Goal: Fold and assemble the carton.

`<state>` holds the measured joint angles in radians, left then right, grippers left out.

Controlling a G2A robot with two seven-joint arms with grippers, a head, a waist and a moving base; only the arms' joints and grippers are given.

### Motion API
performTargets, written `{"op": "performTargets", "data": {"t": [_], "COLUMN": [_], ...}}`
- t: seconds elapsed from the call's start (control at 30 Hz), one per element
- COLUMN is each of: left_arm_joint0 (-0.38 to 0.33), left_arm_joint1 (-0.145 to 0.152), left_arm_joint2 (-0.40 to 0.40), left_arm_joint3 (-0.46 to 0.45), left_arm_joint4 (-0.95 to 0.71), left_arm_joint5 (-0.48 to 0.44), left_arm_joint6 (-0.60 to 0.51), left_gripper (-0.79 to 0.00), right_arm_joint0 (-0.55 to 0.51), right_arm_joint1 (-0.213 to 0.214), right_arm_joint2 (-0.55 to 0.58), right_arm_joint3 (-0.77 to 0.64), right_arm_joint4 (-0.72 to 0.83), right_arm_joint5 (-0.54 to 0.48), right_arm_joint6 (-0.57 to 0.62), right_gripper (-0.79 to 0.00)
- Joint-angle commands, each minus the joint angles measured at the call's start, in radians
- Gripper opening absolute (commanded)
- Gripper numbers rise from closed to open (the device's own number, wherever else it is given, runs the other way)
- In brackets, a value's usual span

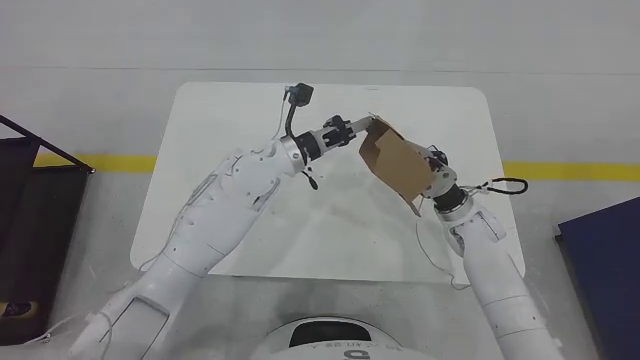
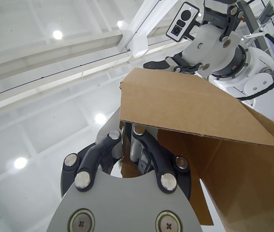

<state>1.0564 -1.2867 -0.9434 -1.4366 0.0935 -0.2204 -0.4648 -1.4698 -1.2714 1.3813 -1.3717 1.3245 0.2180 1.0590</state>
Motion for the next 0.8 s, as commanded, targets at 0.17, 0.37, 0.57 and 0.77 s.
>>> {"op": "performTargets", "data": {"t": [0.17,0.37,0.57,0.77], "left_arm_joint0": [0.005,-0.001,-0.007,-0.007], "left_arm_joint1": [-0.006,-0.012,-0.015,-0.009], "left_arm_joint2": [0.022,0.039,0.03,0.023], "left_arm_joint3": [-0.007,0.002,-0.009,-0.024], "left_arm_joint4": [0.018,0.037,0.045,0.085], "left_arm_joint5": [-0.004,0.003,0.013,0.028], "left_arm_joint6": [-0.016,-0.016,-0.002,-0.069], "left_gripper": [0.0,0.0,0.0,0.0], "right_arm_joint0": [-0.006,-0.016,-0.023,-0.019], "right_arm_joint1": [-0.001,0.0,0.001,0.001], "right_arm_joint2": [0.003,0.003,-0.004,-0.015], "right_arm_joint3": [-0.003,-0.03,-0.046,-0.045], "right_arm_joint4": [0.024,0.014,-0.015,-0.036], "right_arm_joint5": [-0.001,0.006,0.001,-0.004], "right_arm_joint6": [-0.004,-0.004,-0.014,-0.012], "right_gripper": [-0.785,-0.785,-0.785,-0.785]}}
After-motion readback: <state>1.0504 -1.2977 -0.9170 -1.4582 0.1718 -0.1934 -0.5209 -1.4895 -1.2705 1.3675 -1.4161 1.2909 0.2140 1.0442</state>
